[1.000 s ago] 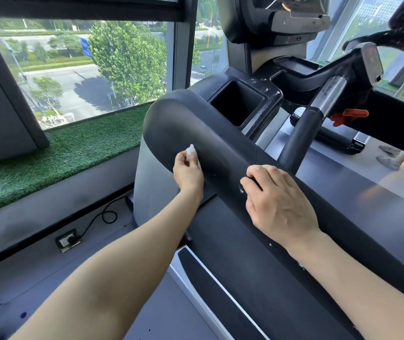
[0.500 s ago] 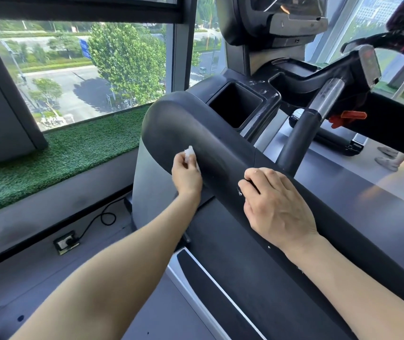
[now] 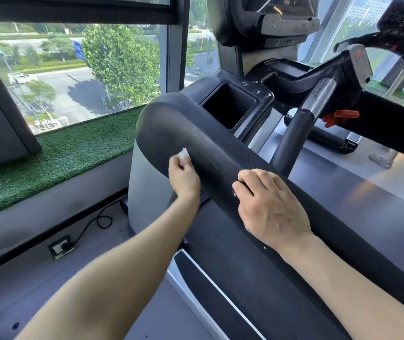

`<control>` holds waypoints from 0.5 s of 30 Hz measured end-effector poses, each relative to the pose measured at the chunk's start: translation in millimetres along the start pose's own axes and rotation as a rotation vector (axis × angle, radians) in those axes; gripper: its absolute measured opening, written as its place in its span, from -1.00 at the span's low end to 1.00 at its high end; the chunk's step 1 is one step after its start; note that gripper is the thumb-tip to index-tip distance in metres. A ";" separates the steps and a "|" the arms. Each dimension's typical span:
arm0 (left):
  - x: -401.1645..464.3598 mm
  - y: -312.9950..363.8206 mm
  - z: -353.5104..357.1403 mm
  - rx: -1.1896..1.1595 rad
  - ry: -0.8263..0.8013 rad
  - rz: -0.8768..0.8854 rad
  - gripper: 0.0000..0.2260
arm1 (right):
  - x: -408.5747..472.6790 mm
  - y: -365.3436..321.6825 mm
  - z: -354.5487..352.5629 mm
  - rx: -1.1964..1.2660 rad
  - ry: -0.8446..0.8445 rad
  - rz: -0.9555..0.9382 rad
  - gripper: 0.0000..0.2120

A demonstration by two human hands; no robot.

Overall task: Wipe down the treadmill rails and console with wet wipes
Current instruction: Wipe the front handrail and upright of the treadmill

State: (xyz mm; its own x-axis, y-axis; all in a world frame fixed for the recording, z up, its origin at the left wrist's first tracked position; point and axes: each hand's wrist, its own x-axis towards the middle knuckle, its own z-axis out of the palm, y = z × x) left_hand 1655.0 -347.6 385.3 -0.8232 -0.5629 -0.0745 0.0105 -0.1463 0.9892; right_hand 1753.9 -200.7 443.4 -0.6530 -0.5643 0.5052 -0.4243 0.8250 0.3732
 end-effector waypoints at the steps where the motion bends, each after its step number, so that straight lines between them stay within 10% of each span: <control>1: -23.9 -4.3 -0.6 -0.008 -0.025 0.029 -0.74 | 0.2 -0.1 0.2 -0.003 0.002 0.000 -0.83; 5: -85.5 -17.4 -9.0 -0.057 -0.212 0.052 -0.74 | 0.5 -0.6 -0.3 -0.002 0.006 -0.003 -0.82; 15: -32.6 -14.5 -3.5 0.006 -0.065 -0.012 -0.78 | 0.6 -0.5 -1.0 -0.010 0.004 -0.010 -0.83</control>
State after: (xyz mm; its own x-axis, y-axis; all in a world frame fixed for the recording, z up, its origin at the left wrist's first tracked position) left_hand 1683.6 -330.0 372.9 -0.8586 -0.5066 -0.0784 -0.0028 -0.1482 0.9889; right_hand 1754.3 -201.5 444.3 -0.6461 -0.5727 0.5046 -0.4244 0.8190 0.3862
